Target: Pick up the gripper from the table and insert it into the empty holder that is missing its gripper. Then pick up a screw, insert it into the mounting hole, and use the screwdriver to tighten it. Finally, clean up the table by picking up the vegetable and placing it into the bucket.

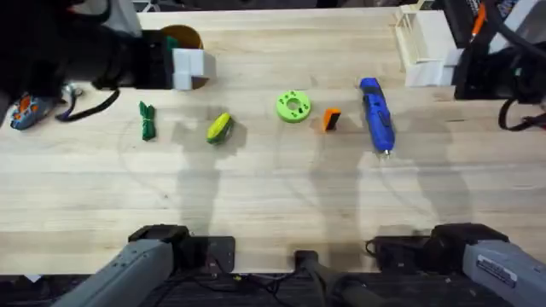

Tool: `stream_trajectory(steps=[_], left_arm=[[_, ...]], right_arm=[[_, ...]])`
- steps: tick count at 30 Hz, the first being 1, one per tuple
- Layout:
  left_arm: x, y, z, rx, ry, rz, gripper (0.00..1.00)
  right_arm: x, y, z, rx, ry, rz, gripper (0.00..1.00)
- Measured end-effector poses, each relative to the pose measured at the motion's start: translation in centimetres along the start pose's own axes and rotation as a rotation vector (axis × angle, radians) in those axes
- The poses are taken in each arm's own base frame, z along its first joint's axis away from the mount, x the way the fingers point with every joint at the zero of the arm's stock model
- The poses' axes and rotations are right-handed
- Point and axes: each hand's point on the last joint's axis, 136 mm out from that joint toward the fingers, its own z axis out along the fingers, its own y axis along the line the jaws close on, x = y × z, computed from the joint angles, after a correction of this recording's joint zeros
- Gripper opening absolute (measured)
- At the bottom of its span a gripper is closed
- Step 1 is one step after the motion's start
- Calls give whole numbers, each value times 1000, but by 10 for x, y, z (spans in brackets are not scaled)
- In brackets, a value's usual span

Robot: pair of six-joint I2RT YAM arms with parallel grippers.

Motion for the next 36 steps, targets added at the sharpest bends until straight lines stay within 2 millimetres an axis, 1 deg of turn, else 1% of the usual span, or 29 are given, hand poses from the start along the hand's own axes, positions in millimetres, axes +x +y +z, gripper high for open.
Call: stream_trajectory(steps=[3,8,11,13,17,20,26,30,33,36], left_arm=[[5,0,18,7,71,-6,988],[14,-4,40,43,156,-17,988],[15,-7,45,67,169,3,988],[19,-9,45,80,190,43,988],[39,-8,48,93,310,120,988],[50,-3,56,92,406,175,987],[57,-4,96,123,492,240,988],[68,-9,119,146,554,279,977],[76,-15,139,154,591,318,976],[90,-23,153,159,653,358,956]], right_arm=[[11,0,4,1,53,1,903],[11,0,4,1,54,1,904],[10,0,4,1,53,1,904],[10,0,4,1,53,1,904],[10,0,3,1,52,1,903],[10,0,3,1,52,1,903],[11,0,3,1,55,1,903],[11,0,3,1,56,1,904],[11,0,3,1,56,2,903],[11,0,3,1,56,2,903]])
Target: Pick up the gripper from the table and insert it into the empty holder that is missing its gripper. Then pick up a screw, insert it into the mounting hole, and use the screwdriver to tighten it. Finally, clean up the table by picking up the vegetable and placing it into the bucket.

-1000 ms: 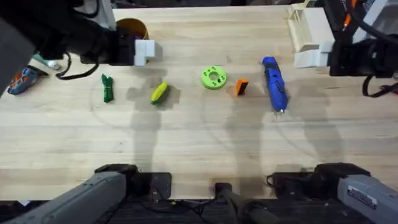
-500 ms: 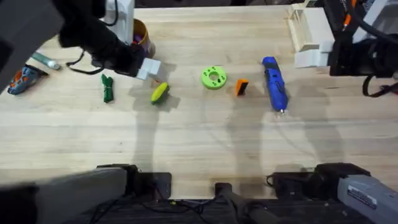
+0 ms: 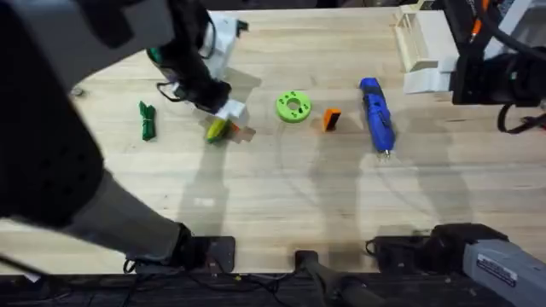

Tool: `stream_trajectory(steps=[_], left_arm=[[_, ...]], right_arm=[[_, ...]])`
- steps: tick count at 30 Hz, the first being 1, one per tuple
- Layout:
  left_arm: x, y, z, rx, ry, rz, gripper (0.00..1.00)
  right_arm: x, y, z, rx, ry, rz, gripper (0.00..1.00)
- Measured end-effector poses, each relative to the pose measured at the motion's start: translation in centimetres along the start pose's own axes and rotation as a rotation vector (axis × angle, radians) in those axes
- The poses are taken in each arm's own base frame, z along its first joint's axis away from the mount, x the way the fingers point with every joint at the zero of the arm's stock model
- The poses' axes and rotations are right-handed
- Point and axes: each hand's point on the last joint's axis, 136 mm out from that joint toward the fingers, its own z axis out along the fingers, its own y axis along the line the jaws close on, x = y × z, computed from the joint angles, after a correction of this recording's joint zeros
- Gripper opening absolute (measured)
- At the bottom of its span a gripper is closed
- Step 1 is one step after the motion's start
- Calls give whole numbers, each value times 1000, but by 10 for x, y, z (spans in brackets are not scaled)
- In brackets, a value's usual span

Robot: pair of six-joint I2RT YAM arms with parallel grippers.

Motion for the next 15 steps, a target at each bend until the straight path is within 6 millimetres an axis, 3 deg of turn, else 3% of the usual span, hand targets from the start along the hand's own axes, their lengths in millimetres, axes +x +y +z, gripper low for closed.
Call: stream_trajectory(steps=[6,9,14,15], left_arm=[[8,-2,29,17,105,4,843],[9,-2,29,27,109,-5,776],[9,-5,28,38,114,-8,426],[10,-6,28,44,115,-9,315]], right_arm=[[0,0,0,0,0,0,903],[0,0,0,0,0,0,904],[0,0,0,0,1,0,904],[0,0,0,0,1,0,902]])
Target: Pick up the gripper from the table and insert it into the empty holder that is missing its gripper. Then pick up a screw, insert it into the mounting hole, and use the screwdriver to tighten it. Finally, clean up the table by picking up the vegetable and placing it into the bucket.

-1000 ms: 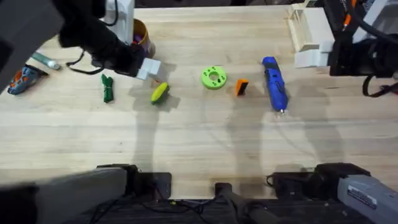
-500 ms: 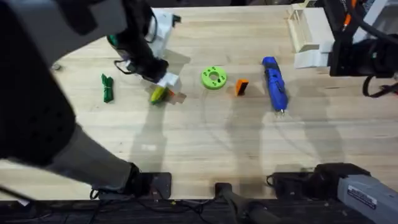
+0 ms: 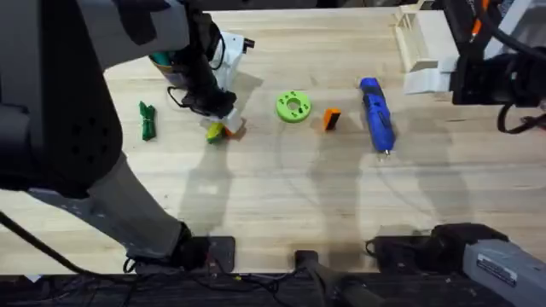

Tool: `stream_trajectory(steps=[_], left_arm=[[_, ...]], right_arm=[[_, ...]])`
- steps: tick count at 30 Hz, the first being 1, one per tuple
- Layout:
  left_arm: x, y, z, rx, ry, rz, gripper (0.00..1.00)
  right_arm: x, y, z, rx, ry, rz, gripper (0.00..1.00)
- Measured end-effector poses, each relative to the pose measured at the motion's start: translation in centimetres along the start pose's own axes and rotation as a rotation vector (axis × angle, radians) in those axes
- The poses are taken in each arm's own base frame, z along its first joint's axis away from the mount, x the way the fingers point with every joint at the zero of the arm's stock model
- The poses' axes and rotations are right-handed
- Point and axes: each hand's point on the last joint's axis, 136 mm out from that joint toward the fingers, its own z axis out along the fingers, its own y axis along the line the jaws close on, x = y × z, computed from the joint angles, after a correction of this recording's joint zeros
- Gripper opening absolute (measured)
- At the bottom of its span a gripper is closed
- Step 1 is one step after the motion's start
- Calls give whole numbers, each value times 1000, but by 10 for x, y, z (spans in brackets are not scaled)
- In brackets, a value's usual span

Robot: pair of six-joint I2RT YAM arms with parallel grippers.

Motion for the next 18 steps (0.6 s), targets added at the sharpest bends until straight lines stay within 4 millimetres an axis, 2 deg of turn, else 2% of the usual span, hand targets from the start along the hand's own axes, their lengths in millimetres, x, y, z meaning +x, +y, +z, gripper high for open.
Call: stream_trajectory(steps=[2,3,18], left_arm=[[0,-2,-1,11,-2,1,69],[0,-3,-1,11,-3,4,20],[-1,-3,-2,11,-6,5,9]], right_arm=[[0,0,0,0,0,0,902],[0,0,0,0,0,0,902],[0,0,0,0,0,0,903]])
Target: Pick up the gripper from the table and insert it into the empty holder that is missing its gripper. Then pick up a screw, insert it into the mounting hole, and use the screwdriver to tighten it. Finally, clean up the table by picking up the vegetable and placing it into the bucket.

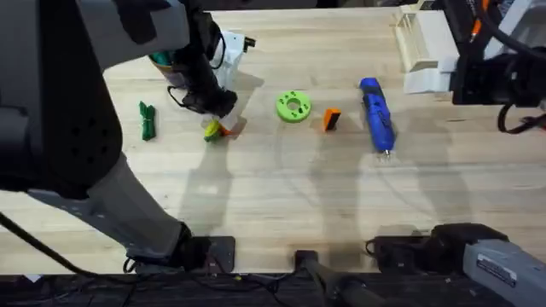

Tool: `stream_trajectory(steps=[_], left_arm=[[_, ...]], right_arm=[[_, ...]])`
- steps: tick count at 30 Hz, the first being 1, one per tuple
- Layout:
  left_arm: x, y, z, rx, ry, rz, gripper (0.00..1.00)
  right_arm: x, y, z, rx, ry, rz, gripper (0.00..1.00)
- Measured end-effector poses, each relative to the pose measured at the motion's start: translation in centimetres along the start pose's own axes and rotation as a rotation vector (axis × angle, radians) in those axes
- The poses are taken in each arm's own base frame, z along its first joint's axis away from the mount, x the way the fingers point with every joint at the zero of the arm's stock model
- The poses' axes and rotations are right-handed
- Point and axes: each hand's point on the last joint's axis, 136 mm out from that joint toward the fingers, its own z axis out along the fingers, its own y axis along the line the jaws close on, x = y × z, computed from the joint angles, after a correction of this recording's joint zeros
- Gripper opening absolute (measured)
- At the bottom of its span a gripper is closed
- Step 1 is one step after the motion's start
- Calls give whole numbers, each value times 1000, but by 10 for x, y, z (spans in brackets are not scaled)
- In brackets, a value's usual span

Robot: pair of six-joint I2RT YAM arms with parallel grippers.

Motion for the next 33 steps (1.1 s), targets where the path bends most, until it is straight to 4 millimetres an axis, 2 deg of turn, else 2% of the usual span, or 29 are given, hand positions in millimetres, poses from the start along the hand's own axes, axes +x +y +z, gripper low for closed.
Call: stream_trajectory(steps=[5,7,9,12,13,17,18,23,24,28,33], left_arm=[[-1,-2,-5,9,-3,-6,9],[0,-4,-13,5,-24,-9,9],[0,-6,-30,-8,-69,-9,9],[-1,-11,-66,-43,-189,-6,9],[1,-17,-109,-86,-331,3,9],[9,-24,-148,-126,-459,17,10],[11,-25,-153,-133,-476,20,132],[18,-28,-158,-132,-484,7,908],[18,-29,-159,-129,-485,-2,965],[20,-30,-164,-130,-508,-30,988],[32,-38,-195,-154,-635,-46,988]], right_arm=[[0,0,0,0,0,0,903],[0,0,0,0,0,0,903],[0,0,0,0,0,0,903],[0,0,0,0,0,0,903],[0,0,0,0,0,0,903],[0,0,0,0,0,0,903],[0,0,0,0,0,0,903],[0,0,0,0,0,0,905],[0,0,0,0,0,0,905],[1,0,0,0,3,0,903],[1,0,0,0,5,0,903]])
